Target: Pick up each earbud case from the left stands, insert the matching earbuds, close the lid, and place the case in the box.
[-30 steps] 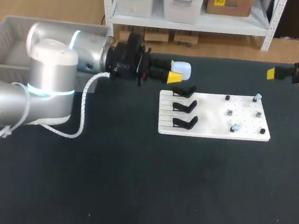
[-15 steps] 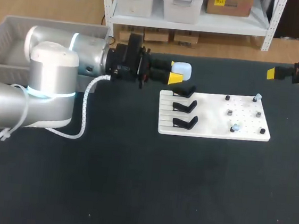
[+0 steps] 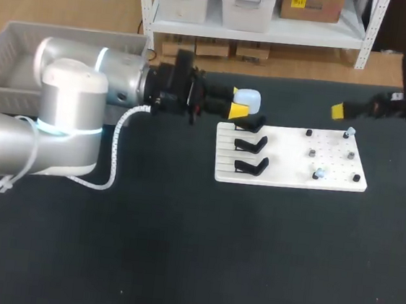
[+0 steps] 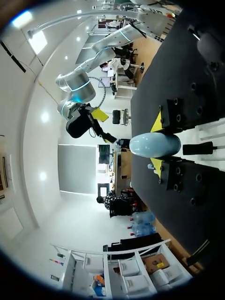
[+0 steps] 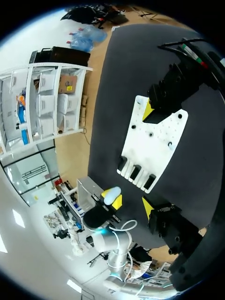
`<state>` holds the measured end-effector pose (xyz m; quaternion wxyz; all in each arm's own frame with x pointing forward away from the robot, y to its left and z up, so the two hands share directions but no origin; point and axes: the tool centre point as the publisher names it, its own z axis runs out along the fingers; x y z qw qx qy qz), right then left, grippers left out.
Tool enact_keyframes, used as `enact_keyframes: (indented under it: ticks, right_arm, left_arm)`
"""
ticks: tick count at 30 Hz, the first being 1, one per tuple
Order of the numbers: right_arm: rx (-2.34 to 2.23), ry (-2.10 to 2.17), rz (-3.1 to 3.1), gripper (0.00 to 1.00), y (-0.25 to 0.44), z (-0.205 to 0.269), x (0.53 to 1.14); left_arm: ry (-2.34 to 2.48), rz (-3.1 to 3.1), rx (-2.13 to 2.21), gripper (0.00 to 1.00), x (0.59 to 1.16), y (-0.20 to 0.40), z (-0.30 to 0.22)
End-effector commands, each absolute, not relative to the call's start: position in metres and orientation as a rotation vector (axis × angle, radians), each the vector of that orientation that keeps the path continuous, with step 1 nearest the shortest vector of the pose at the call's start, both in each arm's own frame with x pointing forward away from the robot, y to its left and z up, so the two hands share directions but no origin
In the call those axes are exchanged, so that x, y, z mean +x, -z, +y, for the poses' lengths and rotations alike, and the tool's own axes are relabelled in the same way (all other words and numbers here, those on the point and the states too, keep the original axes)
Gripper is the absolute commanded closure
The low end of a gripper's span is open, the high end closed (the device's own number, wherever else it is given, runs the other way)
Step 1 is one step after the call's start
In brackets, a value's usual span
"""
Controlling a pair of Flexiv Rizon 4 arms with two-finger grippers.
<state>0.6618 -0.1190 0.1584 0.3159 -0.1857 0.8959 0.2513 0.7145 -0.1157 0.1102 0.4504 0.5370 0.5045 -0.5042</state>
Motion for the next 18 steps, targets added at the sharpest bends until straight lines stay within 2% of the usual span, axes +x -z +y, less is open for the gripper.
enact_keyframes:
  ticks: [1, 18]
  right_arm:
    - [-0.533, -0.657, 2.372, 0.0, -0.165, -0.102, 0.652]
    - [-0.69, -0.711, 2.427, 0.0, -0.152, -0.039, 0.636]
  left_arm:
    - [1.264, 1.236, 1.332, 1.0, 0.715, -0.106, -0.123]
    - [1.237, 1.223, 1.37, 1.0, 0.709, -0.108, -0.131]
